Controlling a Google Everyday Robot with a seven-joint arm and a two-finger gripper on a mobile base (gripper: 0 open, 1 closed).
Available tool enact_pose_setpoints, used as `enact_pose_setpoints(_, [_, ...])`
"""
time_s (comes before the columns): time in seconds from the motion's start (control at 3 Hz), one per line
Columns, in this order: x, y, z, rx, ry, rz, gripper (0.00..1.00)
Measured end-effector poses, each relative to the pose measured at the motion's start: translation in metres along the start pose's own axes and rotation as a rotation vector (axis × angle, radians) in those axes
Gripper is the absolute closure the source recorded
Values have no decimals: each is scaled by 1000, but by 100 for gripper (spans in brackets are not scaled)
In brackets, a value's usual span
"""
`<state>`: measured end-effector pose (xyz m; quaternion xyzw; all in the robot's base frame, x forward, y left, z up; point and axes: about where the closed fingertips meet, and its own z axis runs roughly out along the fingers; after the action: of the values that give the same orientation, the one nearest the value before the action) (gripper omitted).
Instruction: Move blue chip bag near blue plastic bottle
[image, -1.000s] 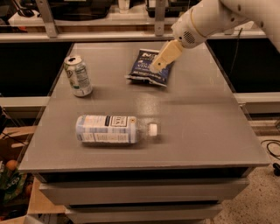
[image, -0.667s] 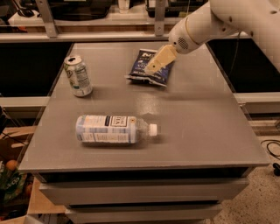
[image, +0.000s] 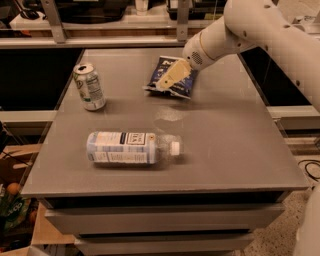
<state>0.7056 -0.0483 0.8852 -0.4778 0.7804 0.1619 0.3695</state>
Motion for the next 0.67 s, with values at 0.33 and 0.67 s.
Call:
enact_pose_setpoints(0.33, [-1, 1, 12, -23, 5, 2, 0])
enact_pose_setpoints(0.67, [-4, 1, 22, -44, 9, -1, 0])
